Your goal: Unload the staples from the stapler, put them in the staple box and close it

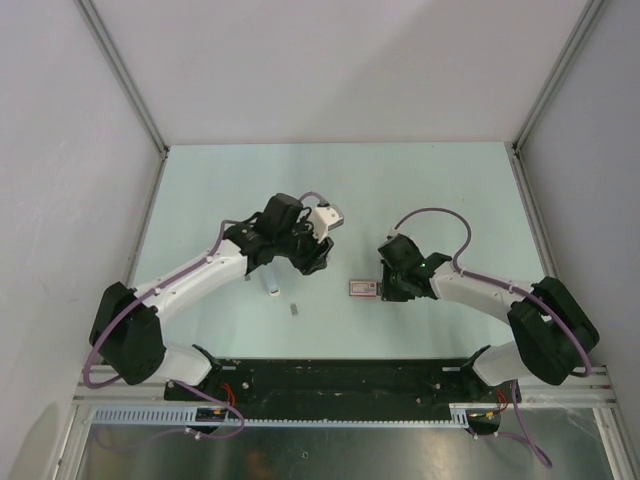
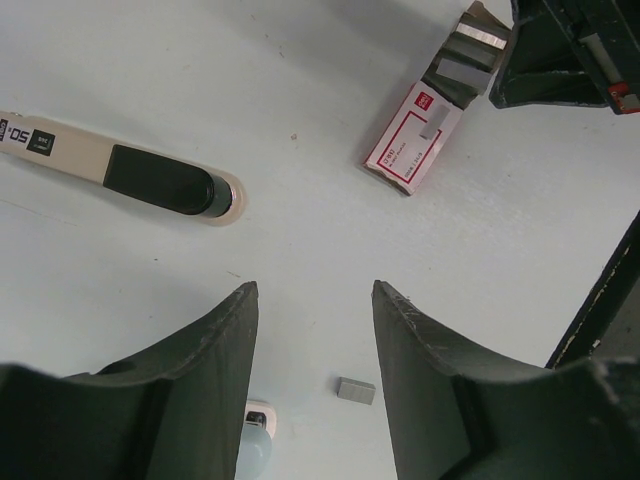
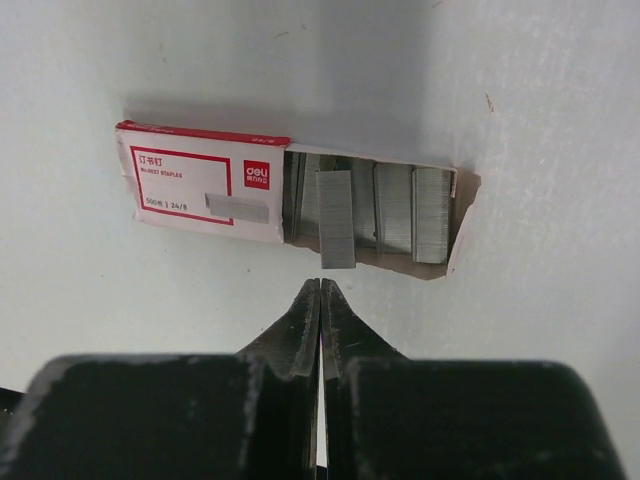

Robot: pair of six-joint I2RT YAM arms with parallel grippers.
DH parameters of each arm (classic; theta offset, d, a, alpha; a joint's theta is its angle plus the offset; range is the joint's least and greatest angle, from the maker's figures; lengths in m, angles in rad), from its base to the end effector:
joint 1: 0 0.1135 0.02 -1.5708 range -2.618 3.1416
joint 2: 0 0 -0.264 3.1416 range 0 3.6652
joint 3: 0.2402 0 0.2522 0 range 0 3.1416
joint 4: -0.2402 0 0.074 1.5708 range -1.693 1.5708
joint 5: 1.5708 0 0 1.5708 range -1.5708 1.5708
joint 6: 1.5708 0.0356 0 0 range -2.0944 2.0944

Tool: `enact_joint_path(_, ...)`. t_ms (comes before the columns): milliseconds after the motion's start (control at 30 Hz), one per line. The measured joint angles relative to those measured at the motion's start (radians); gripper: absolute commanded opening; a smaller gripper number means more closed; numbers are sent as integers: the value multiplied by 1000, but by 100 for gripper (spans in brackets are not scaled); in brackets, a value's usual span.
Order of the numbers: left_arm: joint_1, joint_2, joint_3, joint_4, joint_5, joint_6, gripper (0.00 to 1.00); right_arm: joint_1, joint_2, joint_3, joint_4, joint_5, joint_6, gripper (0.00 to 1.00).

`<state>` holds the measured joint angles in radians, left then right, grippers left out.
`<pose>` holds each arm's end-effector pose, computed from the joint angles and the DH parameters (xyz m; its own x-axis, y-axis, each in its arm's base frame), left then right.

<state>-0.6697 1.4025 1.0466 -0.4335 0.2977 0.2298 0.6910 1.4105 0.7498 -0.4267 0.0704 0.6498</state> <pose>0.2306 -0.1959 0.2680 -0.3699 0.5706 -0.7332 0.8623 0.5046 -0.0423 0.2012 0.1631 0.1742 -0.9126 0.0284 -0.4078 -0.0733 0.9700 0.2316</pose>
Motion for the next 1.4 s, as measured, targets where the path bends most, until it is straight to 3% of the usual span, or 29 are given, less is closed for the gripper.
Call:
enact_joint_path(1033,-6,-23,-20,4,0,7,55,-8,70,42,70,-53,-42,0)
enact_joint_path(1400,-22,-23,-20,4,0,8,55,-13,-21,47,4,-60,-79,0)
